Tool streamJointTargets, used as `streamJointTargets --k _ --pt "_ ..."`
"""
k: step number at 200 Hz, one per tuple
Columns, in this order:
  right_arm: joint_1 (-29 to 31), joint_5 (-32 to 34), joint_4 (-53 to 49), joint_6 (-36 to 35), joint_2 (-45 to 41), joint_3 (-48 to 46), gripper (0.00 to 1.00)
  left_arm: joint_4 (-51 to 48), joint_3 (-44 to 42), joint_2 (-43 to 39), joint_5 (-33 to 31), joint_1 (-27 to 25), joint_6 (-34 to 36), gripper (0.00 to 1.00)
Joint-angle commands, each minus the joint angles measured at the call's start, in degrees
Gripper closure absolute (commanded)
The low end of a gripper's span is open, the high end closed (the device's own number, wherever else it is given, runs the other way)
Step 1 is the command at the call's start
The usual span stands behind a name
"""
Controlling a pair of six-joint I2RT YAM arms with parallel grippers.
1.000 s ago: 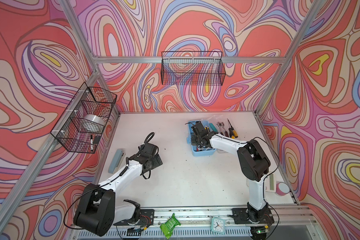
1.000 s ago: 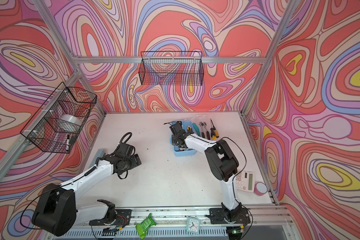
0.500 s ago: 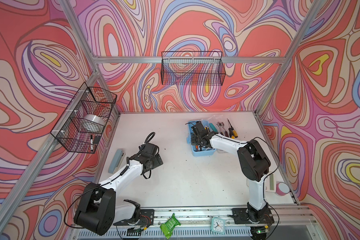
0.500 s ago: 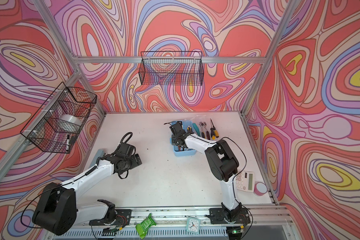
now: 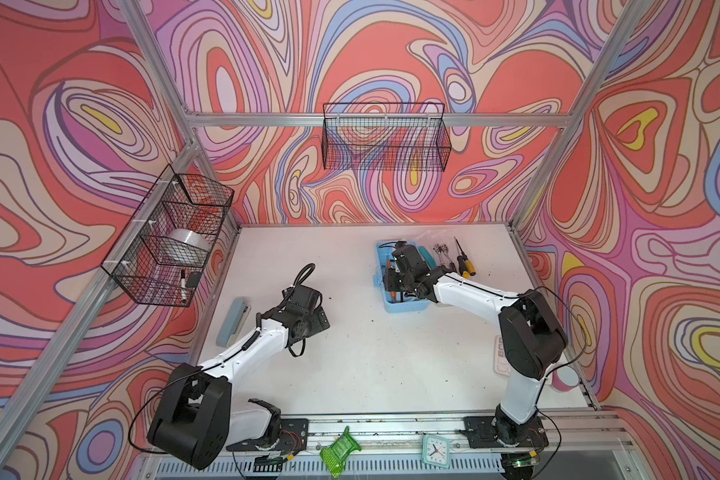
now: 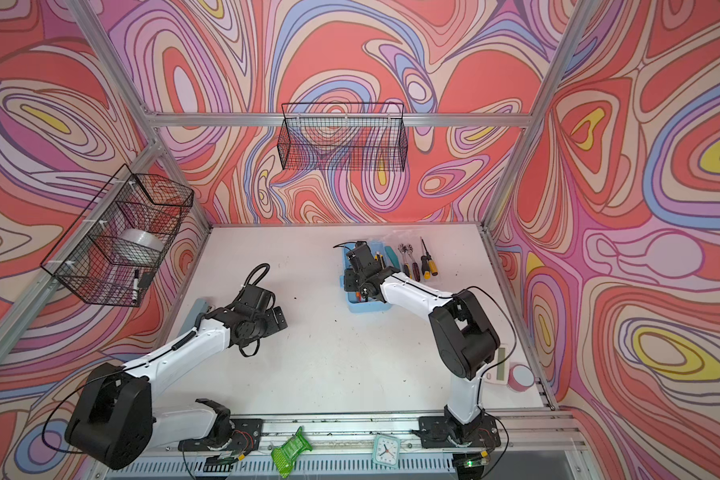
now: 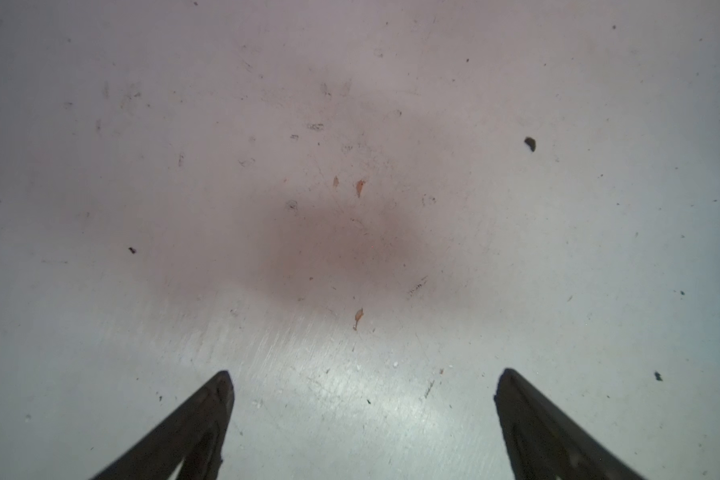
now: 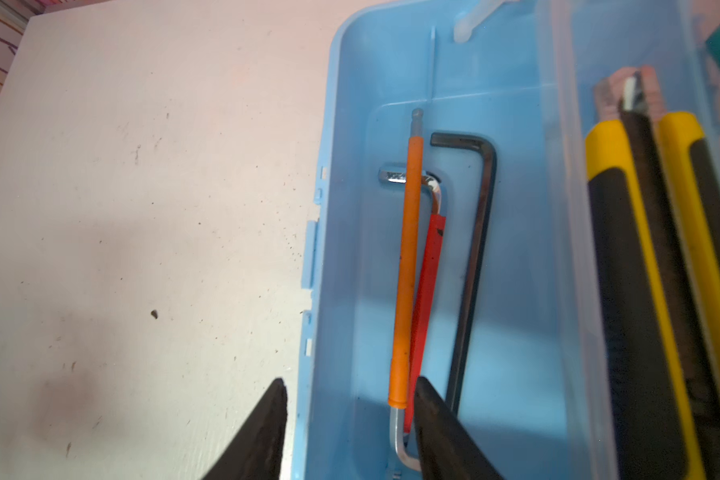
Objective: Pack the tool kit
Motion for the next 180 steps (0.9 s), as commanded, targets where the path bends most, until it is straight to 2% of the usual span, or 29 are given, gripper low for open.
streamJointTargets --k 1,110,180 --pt "0.8 -3.4 0.6 0.6 -0.5 -1.1 0.50 1.1 1.5 0.7 0.1 -0.6 0.5 0.02" --pt "4.6 -8.2 -0.5 -0.2 3.2 -1.9 0.65 1.3 0.9 -0.9 0.5 -1.0 0.6 0.02" --pt "14.2 -6.1 -1.4 2.4 1.8 -3.5 0.70 1.1 0.4 -2.1 0.4 -1.1 0.6 0.02"
